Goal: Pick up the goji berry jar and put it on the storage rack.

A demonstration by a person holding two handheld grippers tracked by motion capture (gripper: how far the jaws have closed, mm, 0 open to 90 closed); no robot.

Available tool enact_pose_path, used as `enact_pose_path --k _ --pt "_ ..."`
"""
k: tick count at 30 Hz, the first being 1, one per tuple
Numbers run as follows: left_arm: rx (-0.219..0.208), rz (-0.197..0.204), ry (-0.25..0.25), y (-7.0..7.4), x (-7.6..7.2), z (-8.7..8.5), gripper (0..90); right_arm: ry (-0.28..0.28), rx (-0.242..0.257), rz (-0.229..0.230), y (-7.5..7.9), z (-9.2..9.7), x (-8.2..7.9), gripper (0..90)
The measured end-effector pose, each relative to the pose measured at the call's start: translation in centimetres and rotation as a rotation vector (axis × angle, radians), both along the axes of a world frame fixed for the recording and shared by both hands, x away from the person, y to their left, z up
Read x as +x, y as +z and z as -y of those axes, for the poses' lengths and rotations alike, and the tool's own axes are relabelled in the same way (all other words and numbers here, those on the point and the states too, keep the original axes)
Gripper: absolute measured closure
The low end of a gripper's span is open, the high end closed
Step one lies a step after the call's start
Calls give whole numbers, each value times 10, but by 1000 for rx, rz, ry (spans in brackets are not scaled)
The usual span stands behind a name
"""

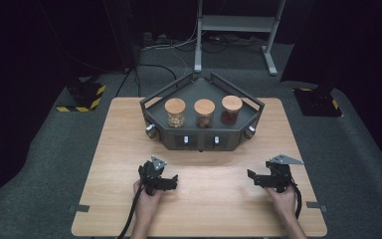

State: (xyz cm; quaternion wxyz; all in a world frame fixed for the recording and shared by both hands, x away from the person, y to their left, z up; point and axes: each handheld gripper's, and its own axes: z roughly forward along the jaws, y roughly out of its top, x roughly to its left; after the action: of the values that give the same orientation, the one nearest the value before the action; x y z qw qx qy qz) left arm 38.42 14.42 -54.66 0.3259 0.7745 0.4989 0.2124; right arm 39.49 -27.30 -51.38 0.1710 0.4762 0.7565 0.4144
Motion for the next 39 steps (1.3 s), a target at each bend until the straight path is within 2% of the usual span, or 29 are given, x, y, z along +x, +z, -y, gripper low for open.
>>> enact_pose_path --k 11,18,39 --pt "0 0 0 0 0 0 23 3 -18 -9 -9 -2 -5 86" --pt "0 0 0 0 0 0 23 5 -34 1 -14 -4 -8 86" --pt "0 0 0 0 0 0 23 14 -32 19 -20 -8 -12 87"
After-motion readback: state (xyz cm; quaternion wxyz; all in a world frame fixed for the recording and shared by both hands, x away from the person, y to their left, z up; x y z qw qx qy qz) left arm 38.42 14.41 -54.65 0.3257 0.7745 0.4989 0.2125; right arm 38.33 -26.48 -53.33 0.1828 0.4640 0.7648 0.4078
